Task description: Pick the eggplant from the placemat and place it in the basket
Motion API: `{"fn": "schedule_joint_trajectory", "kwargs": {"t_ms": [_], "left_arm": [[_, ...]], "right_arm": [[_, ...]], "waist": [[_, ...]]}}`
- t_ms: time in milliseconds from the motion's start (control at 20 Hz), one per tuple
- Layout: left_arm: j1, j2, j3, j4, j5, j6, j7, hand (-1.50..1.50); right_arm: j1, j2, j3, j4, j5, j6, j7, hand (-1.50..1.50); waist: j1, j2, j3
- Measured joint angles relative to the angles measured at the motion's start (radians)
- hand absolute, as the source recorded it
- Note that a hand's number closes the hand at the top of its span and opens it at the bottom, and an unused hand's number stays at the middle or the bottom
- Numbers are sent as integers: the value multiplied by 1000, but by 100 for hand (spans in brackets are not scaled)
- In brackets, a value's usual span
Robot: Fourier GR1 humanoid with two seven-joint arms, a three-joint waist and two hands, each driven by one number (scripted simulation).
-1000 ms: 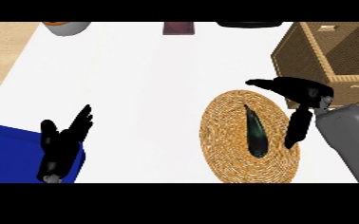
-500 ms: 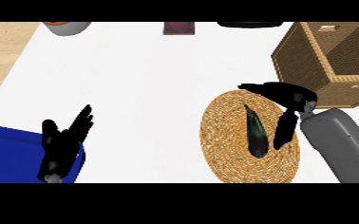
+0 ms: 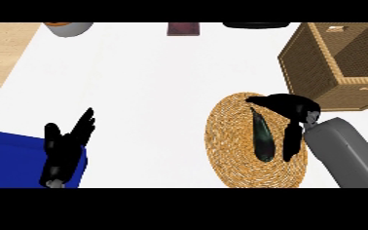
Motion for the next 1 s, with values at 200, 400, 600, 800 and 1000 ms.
{"fn": "schedule_joint_trajectory", "kwargs": {"t_ms": [200, 400, 600, 800, 1000], "left_arm": [[-4, -3, 15, 12, 3, -19, 6, 0], [-9, -7, 23, 17, -4, -32, 18, 0], [-3, -15, 35, 22, -3, -51, -7, 0], [8, -19, 36, 2, -20, -46, -4, 0], [13, -30, 33, -1, -42, -38, -6, 0]], "right_arm": [[23, 39, 6, 11, 34, -29, -1, -150], [13, 63, -2, 50, 66, -47, -30, -150], [21, 68, -6, 77, 95, -65, -65, -150], [22, 73, 2, 89, 137, -102, -106, 150], [24, 62, 27, 85, 196, -159, -174, 150]], "waist": [[-2, 0, -1], [0, 0, 0], [-1, -1, 2], [1, -4, -2], [1, -5, -2]]}}
